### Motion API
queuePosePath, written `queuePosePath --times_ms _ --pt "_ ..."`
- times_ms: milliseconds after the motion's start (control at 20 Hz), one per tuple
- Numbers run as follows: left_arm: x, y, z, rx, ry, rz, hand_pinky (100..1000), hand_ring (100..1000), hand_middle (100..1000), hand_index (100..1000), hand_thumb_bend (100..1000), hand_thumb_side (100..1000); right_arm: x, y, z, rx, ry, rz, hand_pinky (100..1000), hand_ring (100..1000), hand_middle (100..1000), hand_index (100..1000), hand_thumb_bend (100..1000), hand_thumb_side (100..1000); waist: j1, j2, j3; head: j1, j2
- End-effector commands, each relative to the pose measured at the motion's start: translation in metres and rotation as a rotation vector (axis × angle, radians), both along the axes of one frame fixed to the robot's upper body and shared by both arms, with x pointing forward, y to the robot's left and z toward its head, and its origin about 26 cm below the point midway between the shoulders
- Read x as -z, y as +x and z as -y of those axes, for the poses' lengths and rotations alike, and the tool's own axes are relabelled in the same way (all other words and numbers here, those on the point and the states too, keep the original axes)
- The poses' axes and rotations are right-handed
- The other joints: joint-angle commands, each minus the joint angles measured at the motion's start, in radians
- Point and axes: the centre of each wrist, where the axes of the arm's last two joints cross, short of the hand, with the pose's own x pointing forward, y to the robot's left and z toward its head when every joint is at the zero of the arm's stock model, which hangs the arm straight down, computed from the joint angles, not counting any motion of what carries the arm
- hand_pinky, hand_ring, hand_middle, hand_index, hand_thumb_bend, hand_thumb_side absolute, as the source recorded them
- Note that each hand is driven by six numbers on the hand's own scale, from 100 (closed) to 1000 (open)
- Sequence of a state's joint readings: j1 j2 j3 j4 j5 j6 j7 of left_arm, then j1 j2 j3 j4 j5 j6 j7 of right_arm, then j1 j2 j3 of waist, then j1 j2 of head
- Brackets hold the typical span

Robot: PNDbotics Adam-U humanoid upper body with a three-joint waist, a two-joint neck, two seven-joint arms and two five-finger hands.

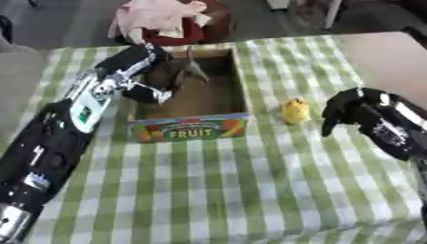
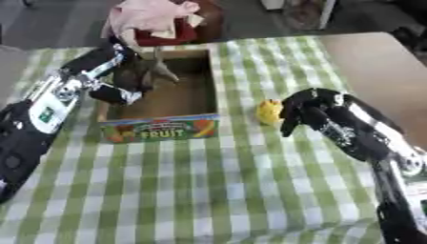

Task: Pick up objects on the table and place them in the box.

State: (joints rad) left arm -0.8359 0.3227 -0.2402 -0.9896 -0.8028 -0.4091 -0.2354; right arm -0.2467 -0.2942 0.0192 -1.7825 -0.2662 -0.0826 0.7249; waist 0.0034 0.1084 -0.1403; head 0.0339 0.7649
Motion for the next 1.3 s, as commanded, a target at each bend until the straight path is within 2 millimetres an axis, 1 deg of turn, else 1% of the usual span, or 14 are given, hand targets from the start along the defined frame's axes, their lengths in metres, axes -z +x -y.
queuePosePath --times_ms 50,100,300,350,400,450,500,550,650,750,850,1000,1150,1300 --pt "-0.005 0.002 0.0 0.011 0.076 -0.014 653 610 542 763 100 224 -0.008 0.0 0.0 -0.013 -0.002 0.029 546 573 609 757 134 556 -0.003 -0.012 0.0 0.001 0.005" --pt "-0.003 0.002 0.0 0.01 0.094 -0.031 657 615 548 768 100 220 -0.008 0.0 0.0 -0.012 -0.001 0.029 546 573 609 757 134 556 -0.003 -0.013 0.0 0.0 0.005" --pt "-0.002 0.002 -0.002 0.016 0.132 -0.069 679 656 599 804 100 341 -0.008 0.0 0.0 -0.011 -0.001 0.028 546 573 608 757 134 556 -0.005 -0.014 0.001 0.0 0.005" --pt "-0.004 0.002 -0.002 0.017 0.132 -0.069 683 668 619 810 101 396 -0.008 0.0 0.0 -0.011 0.0 0.028 546 573 608 757 134 555 -0.005 -0.015 0.001 -0.001 0.005" --pt "-0.007 0.002 -0.003 0.019 0.125 -0.064 687 675 627 812 157 447 -0.008 0.0 0.0 -0.01 0.001 0.028 546 573 608 757 134 555 -0.005 -0.015 0.002 -0.003 0.005" --pt "-0.01 0.001 -0.003 0.02 0.116 -0.058 697 694 651 818 263 547 -0.008 0.0 0.0 -0.009 0.001 0.028 547 573 609 757 135 555 -0.006 -0.016 0.003 -0.003 0.005" --pt "-0.014 0.001 -0.004 0.022 0.106 -0.049 701 701 661 820 304 587 -0.008 0.0 0.0 -0.009 0.001 0.029 547 573 609 757 134 554 -0.006 -0.016 0.004 -0.003 0.005" --pt "-0.018 0.001 -0.005 0.023 0.096 -0.04 705 710 676 829 386 672 -0.008 0.0 0.0 -0.009 0.001 0.029 547 573 609 757 133 554 -0.006 -0.017 0.006 -0.004 0.005" --pt "-0.026 0.0 -0.007 0.019 0.078 -0.021 714 724 693 832 467 757 -0.008 0.001 0.001 -0.008 0.001 0.03 547 573 609 757 133 553 -0.006 -0.018 0.009 -0.004 0.005" --pt "-0.034 -0.002 -0.008 0.014 0.066 -0.002 720 731 703 831 498 781 -0.009 0.001 0.001 -0.007 0.0 0.031 547 573 609 757 133 553 -0.005 -0.019 0.012 -0.005 0.005" --pt "-0.039 -0.003 -0.008 0.012 0.067 0.008 722 730 704 829 450 726 -0.008 0.001 0.001 -0.007 -0.001 0.03 547 574 609 757 132 554 -0.005 -0.02 0.015 -0.004 0.005" --pt "-0.037 -0.004 -0.007 0.017 0.086 -0.01 725 734 710 835 457 759 -0.009 0.001 0.0 -0.011 0.001 0.031 547 574 609 757 132 554 -0.005 -0.021 0.015 -0.004 0.005" --pt "-0.036 -0.004 -0.009 0.016 0.075 -0.021 710 721 697 829 413 747 -0.01 0.002 0.001 -0.01 -0.002 0.036 547 574 609 757 130 551 -0.006 -0.021 0.014 -0.006 0.005" --pt "-0.043 -0.009 -0.02 0.002 -0.039 0.003 668 684 661 809 250 709 -0.02 0.007 0.005 -0.001 -0.019 0.074 548 575 610 758 123 538 -0.007 -0.023 0.019 -0.013 0.005"
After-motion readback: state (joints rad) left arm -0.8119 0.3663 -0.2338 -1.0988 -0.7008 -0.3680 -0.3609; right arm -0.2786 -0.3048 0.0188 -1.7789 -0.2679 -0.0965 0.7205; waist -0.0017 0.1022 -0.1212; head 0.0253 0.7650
